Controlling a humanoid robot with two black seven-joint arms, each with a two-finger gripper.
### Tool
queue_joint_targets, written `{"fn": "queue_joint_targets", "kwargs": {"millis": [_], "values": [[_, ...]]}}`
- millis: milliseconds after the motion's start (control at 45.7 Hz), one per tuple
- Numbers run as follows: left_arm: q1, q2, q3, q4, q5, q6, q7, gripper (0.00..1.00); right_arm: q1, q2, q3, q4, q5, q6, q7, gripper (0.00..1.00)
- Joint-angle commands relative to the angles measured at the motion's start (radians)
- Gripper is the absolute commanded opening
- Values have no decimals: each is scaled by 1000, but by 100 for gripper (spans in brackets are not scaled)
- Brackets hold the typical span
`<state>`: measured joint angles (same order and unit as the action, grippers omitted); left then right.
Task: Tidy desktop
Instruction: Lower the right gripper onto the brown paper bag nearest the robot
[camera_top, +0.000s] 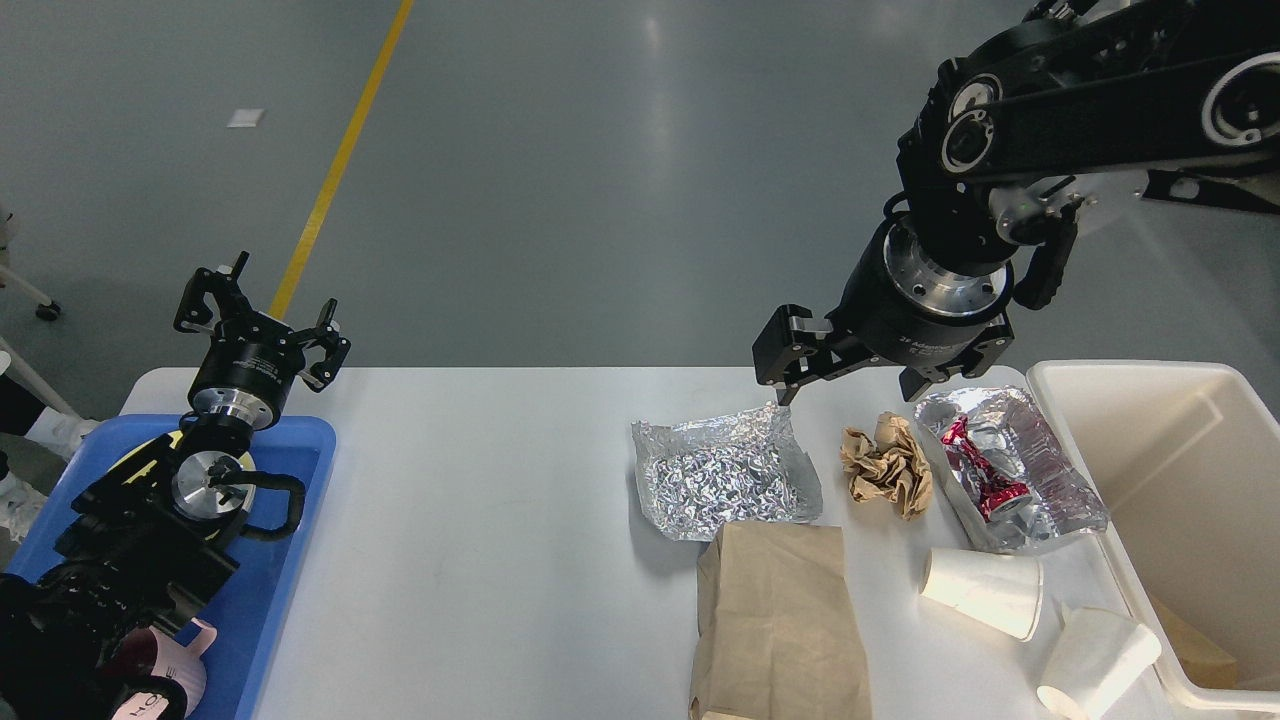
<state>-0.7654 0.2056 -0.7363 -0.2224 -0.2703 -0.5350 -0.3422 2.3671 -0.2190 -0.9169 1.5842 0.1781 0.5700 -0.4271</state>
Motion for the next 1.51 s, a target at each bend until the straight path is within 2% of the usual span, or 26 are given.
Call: {"fn": "queue_joint_targets", "kwargs": {"millis": [0, 263, 613, 810, 985, 1226, 1489], "values": [[0, 0, 0, 0, 0, 0, 0, 99, 9, -7, -16, 19, 20, -2, -1, 100], [0, 0, 0, 0, 0, 0, 0, 100, -9, -11, -26, 22, 54, -71, 2, 100], [0, 0, 0, 0, 0, 1, 0, 100, -203, 10, -14, 23, 92, -209, 8, 100], [0, 0, -2, 0, 0, 0, 0, 100, -432, 101, 55, 28, 86, -376, 13, 100], [2, 0, -2, 0, -1, 0, 0, 99, -531, 145, 125, 13, 72, -427, 14, 100], [2, 0, -2, -2, -1, 0, 0, 100, -703, 222, 141, -38, 11, -596, 13, 100], [2, 0, -2, -2, 0, 0, 0, 99, -824, 228, 167, -115, 4, -703, 13, 100]]}}
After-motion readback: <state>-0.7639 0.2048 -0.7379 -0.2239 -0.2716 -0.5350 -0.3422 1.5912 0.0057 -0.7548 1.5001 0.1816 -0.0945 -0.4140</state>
